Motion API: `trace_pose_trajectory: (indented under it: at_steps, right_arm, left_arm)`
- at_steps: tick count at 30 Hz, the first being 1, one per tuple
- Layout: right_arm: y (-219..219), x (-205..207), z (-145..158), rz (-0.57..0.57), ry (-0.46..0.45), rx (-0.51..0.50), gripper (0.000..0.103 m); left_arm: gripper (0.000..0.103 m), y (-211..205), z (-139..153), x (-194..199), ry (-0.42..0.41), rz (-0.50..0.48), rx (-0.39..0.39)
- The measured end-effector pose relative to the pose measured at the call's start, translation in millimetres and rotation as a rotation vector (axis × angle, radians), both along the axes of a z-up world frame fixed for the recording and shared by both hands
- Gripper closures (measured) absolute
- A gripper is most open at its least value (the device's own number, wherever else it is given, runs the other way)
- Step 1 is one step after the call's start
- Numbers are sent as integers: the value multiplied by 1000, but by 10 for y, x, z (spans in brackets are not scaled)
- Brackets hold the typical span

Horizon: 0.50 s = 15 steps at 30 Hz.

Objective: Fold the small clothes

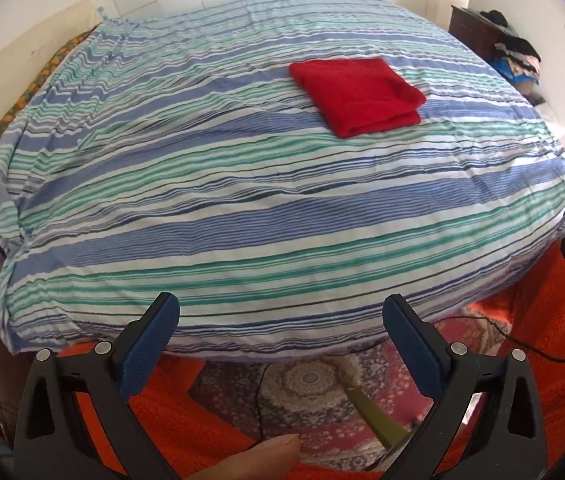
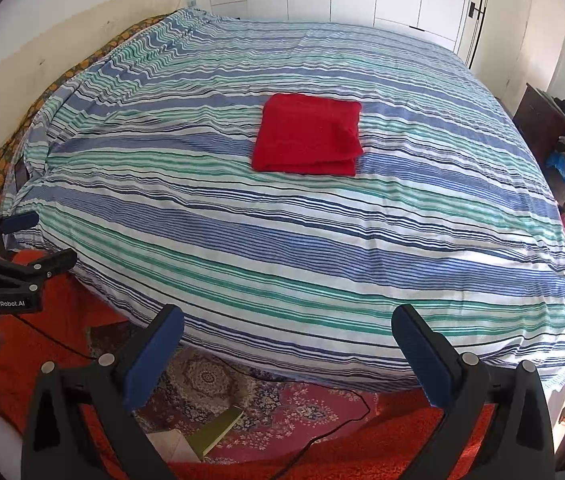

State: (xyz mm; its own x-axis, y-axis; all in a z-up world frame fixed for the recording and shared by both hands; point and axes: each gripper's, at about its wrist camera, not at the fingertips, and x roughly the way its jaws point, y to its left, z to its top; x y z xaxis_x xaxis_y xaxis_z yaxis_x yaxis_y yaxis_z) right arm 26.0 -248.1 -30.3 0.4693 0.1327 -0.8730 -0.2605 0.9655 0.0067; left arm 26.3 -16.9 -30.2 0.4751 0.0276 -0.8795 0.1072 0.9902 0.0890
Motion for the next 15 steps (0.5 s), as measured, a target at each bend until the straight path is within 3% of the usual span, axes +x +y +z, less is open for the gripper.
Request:
trace_pose_trajectory:
  at_steps: [3,10,15]
  right_arm:
    - [115,-88,-28,38,35,-31,1]
    - [256,-193,-100,81,107,-21,1]
    - [235,-176,-102,61,108,-28,1]
  left_arm:
    - [1,-31,-2,-71,29,-24,-58]
    - [1,-106,59,-160,39,-67,-37]
    - [1,-94,69,-160,37,-58,-44]
